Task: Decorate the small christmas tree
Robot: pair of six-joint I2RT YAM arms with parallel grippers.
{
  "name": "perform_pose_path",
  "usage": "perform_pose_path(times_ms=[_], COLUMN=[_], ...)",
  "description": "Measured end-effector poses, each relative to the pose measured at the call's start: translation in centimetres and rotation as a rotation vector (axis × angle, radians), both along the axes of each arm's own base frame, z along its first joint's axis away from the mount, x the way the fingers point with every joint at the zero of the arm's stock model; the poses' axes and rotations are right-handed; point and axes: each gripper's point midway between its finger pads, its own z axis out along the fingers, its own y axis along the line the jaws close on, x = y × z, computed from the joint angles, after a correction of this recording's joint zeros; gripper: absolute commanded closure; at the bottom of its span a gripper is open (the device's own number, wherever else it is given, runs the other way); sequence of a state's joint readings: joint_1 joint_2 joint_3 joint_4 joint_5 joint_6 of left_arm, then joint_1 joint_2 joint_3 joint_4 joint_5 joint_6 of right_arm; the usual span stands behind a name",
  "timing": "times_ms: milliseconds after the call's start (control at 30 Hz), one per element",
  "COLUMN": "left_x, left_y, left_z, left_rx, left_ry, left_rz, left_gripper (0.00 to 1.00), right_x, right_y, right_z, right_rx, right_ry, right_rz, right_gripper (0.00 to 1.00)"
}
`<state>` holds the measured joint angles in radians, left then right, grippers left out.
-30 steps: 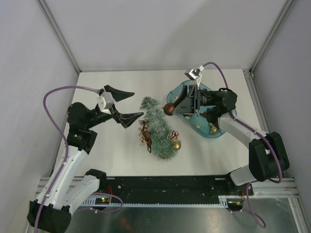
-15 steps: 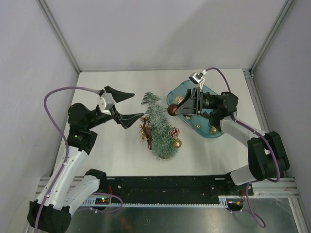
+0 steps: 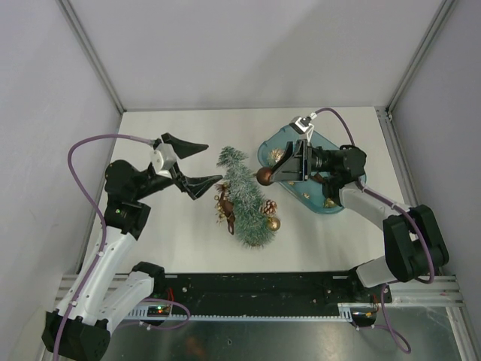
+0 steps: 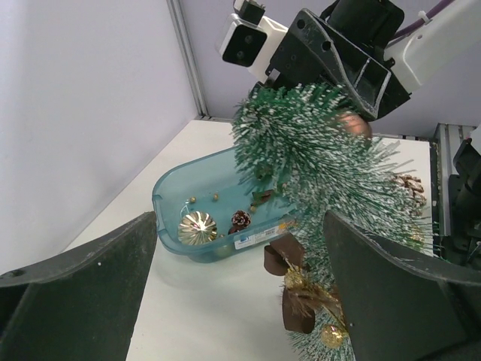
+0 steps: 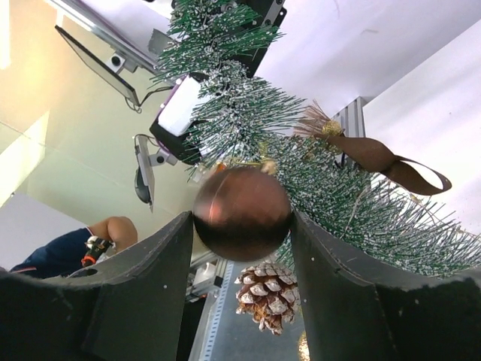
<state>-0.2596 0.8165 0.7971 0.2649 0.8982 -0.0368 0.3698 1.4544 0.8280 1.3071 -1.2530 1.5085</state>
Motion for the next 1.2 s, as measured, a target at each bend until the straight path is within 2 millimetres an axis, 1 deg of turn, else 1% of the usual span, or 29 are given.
perform_pose_path(times_ms=[200, 633, 700, 1000, 1200], left_x=[0.0, -0.2, -0.2, 0.0, 0.9], left_y=[0.0, 0.0, 0.0, 0.2, 1.4], left_z=[0.0, 0.1, 0.0, -0.4, -0.3], left_rx=[-0.001, -0.002, -0.002, -0.007, -0.027], left_ry=[-0.002, -0.006, -0.004, 0.018, 0.044], left_rz=[0.000, -0.001, -0.001, 0.009, 0.078], left_gripper=[0.04, 0.04, 0.04, 0.01, 0.00], right_x=[-0.4, -0.4, -0.2, 2.5, 3.4], right_y=[-0.1, -0.3, -0.5, -2.4, -3.1], right_z=[0.3, 0.4, 0.4, -0.7, -1.8], right_rx=[0.005, 0.008, 0.010, 0.016, 0.013], right_ry=[-0.015, -0.023, -0.020, 0.032, 0.073], right_rz=[0.000, -0.007, -0.019, -0.141, -0.186], right_gripper=[0.39, 0.39, 0.39, 0.39, 0.38])
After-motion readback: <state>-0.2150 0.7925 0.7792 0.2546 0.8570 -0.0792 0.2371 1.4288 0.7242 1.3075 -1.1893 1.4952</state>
